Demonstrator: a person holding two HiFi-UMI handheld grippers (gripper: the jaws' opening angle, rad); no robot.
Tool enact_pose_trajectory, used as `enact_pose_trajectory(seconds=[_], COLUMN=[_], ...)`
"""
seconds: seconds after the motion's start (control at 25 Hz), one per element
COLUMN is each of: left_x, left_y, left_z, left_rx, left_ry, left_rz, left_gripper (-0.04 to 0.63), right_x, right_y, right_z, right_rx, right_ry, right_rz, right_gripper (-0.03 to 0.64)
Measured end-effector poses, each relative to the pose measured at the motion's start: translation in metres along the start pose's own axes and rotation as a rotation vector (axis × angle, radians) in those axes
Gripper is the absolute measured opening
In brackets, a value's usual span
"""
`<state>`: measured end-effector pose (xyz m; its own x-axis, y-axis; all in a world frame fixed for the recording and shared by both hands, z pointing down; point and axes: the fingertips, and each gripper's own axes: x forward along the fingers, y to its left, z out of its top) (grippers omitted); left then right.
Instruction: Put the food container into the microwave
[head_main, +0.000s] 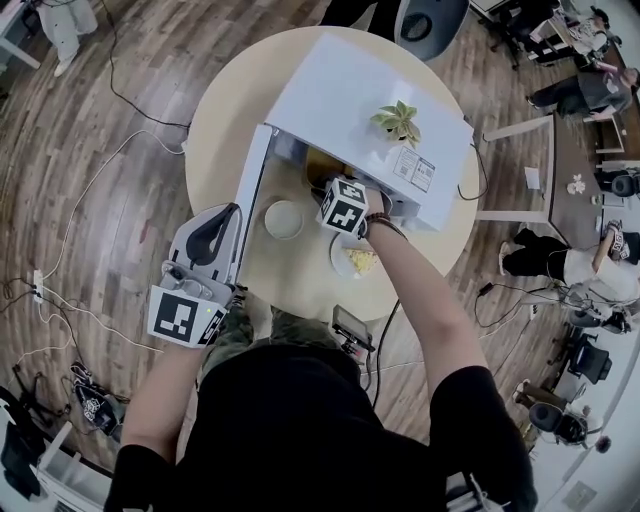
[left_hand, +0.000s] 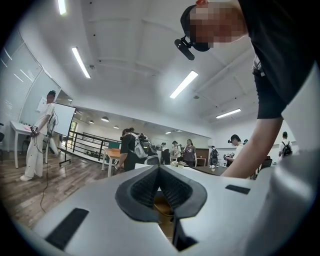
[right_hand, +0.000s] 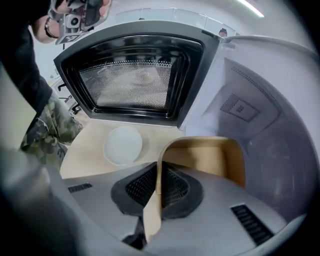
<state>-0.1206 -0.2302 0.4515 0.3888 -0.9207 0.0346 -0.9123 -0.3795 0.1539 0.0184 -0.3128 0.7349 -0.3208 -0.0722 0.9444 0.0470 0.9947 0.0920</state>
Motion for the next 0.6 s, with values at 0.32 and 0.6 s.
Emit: enact_pose_trajectory(seconds=[0.32, 0.6], left_x=[-0.005, -0.005], left_y=[-0.005, -0.008], left_z=[-0.006, -0.011], left_rx=[-0.002, -0.005], left_ry=[0.020, 0.034], left_rz=[0.006, 0.003], left_gripper=[0.018, 0.018], right_x=[0.011, 0.020], right_y=[-0.017, -0.037], right_z=[-0.005, -0.015], right_rx=[0.028, 0.060], right_ry=[0.054, 0.101], right_rz=[-0.048, -0.149], right_gripper=[0.025, 0.025])
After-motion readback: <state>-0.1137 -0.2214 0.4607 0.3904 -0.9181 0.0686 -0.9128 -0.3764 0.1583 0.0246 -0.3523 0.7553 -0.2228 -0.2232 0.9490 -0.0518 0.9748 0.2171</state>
